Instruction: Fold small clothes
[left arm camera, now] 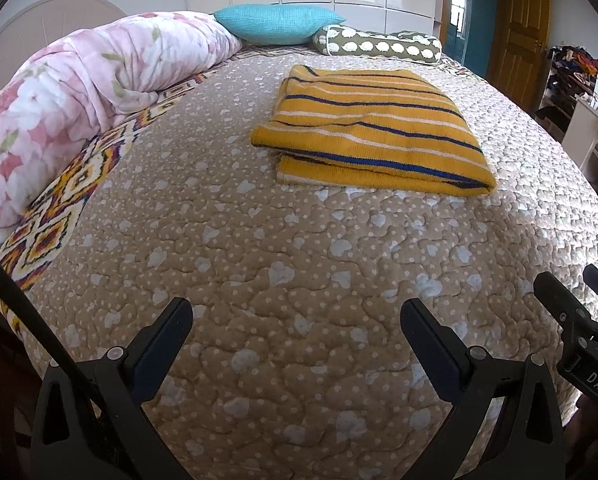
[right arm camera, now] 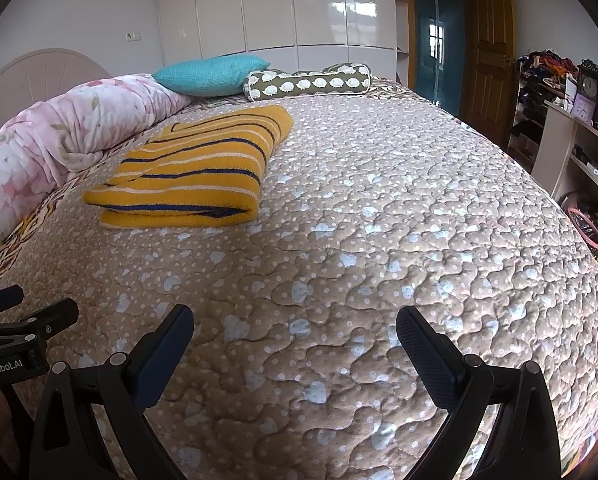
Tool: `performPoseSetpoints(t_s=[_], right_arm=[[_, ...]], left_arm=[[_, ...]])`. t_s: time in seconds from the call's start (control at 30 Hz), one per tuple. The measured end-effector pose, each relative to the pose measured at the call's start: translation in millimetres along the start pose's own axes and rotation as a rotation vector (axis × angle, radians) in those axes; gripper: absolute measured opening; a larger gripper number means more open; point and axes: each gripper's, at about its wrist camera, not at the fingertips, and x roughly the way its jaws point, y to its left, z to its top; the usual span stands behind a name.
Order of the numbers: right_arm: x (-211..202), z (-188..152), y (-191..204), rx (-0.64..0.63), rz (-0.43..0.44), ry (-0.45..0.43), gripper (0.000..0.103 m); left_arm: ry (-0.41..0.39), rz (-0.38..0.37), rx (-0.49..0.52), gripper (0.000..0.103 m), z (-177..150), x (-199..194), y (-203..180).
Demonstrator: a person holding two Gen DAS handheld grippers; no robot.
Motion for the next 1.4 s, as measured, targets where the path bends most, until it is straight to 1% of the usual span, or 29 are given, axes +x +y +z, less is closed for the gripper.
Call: performPoseSetpoints(t_s=[0.43, 0.73, 1.13, 1.4], right_arm=[[2.7, -0.5, 1.1, -0.004, 0.003, 0.005, 0.103], [6.2, 6.3, 4.6, -0.016, 0.011, 0.004, 0.103], [7.5, 3.7, 5.6, -0.026, 0.022, 0.006, 0.103], [12.5, 19.3, 11.1, -0.038, 0.037, 0.011, 0.103]], left_arm=[[0.008, 0.001, -0.003, 0.103, -0.7, 3.4, 2.0], [0.011, 0.000, -0.003, 0.103, -1.4, 5.8, 2.0], [0.007, 0.001, 0.001, 0.103, -1.7, 8.2, 1.6], [-0.003, -0.002, 0.004, 0.103, 9.4, 7.7, 2.9]])
